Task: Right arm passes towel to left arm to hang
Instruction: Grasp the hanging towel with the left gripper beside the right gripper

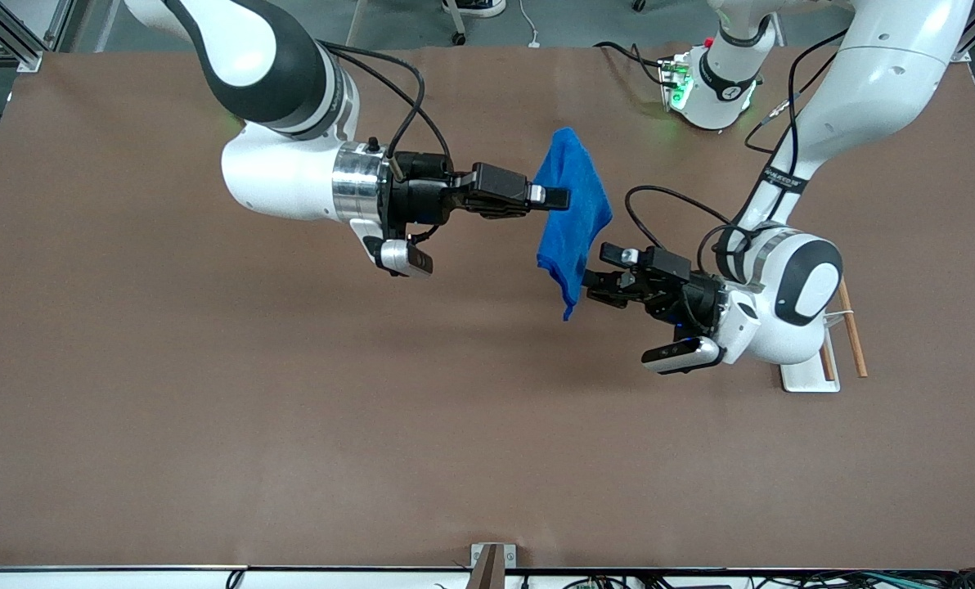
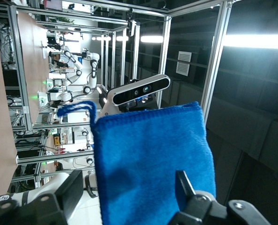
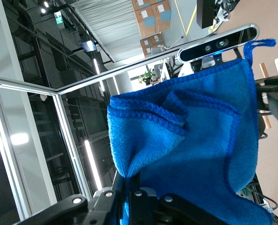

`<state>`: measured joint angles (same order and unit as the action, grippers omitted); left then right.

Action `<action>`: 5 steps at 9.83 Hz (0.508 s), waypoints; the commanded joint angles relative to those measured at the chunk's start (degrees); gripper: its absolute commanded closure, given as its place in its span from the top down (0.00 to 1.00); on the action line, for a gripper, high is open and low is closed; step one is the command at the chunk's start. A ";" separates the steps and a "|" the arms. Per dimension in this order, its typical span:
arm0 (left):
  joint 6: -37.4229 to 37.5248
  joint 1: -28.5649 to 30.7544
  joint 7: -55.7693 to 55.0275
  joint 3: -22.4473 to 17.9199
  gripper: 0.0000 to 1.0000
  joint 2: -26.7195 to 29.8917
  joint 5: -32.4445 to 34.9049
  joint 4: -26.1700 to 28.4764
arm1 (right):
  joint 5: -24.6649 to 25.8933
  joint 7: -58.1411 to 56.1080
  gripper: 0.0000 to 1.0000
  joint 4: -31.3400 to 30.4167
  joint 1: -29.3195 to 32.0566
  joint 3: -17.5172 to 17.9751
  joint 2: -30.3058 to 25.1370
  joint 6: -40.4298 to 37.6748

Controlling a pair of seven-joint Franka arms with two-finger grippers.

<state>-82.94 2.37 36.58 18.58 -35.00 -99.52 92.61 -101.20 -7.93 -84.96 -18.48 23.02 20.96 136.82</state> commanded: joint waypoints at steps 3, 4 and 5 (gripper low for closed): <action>4.80 1.14 0.96 -0.12 0.41 -1.30 0.20 0.38 | -1.54 -0.77 0.01 1.29 -0.15 0.89 0.75 1.26; 4.81 1.14 1.04 -0.21 0.29 -1.30 0.29 0.38 | -1.54 -0.77 0.01 1.29 -0.15 0.89 0.75 1.26; 4.81 1.23 1.21 -0.30 0.23 -1.47 0.38 0.38 | -1.54 -0.77 0.01 1.29 -0.24 0.89 0.75 1.26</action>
<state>-78.43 3.52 36.72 18.50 -35.29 -99.52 92.43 -101.20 -7.93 -84.84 -18.54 23.38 21.08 137.37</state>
